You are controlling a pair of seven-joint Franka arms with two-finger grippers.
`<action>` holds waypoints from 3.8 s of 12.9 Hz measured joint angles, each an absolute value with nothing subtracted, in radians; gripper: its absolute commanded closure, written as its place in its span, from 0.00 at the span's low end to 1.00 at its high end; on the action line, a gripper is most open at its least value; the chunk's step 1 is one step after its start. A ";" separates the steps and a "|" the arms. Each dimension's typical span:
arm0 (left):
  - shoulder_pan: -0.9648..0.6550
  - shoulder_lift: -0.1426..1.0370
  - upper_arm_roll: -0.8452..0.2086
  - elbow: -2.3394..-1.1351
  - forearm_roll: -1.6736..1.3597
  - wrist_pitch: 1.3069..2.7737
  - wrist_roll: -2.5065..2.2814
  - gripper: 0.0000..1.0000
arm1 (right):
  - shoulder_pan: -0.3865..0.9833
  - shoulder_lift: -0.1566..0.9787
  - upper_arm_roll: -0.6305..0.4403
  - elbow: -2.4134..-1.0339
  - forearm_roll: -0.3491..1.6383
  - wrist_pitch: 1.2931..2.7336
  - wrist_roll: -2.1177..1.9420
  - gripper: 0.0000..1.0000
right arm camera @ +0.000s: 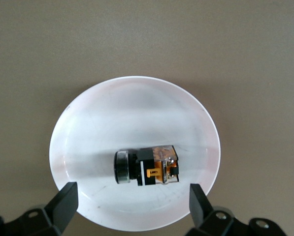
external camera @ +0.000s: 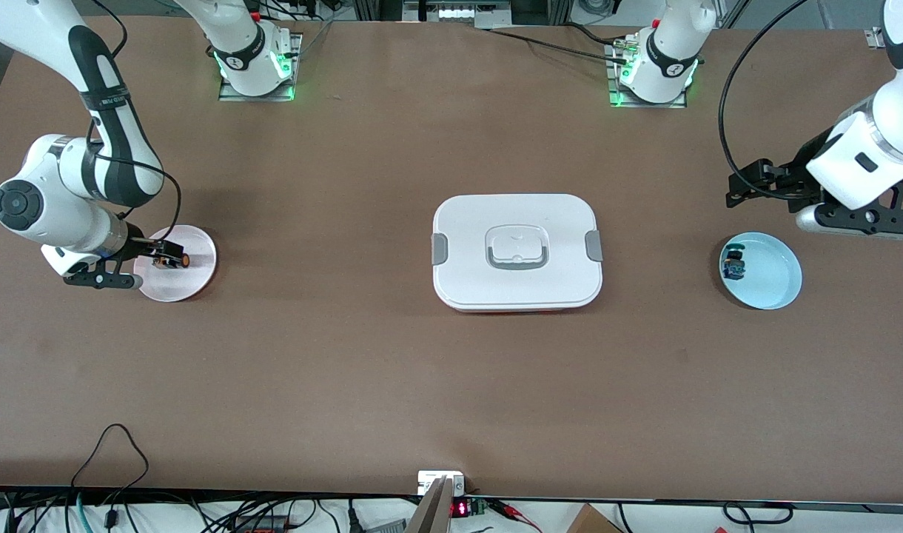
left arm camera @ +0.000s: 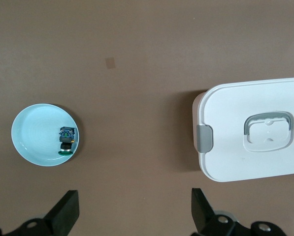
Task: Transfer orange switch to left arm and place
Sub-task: 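Grasp the orange switch with the right gripper while the left gripper lowers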
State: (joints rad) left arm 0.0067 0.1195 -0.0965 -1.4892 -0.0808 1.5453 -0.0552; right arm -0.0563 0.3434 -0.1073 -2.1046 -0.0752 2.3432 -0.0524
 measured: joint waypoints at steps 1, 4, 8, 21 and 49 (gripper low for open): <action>0.008 0.123 -0.096 -1.481 -0.079 1.545 -0.053 0.00 | -0.057 0.348 -0.107 -2.108 -0.075 2.363 -0.052 0.00; 0.007 0.129 -0.102 -1.477 -0.074 1.513 -0.053 0.00 | -0.077 0.378 -0.108 -2.143 -0.078 2.465 -0.064 0.00; 0.011 0.132 -0.101 -1.476 -0.129 1.398 -0.053 0.00 | -0.092 0.409 -0.107 -2.148 -0.079 2.501 -0.100 0.00; 0.171 0.386 -0.098 -1.484 -1.232 1.310 -0.140 0.00 | -0.090 0.432 -0.103 -2.149 -0.080 2.518 -0.137 0.00; 0.196 0.393 -0.090 -1.508 -1.403 1.329 0.217 0.00 | -0.090 0.284 -0.047 -2.102 -0.068 2.312 -0.285 1.00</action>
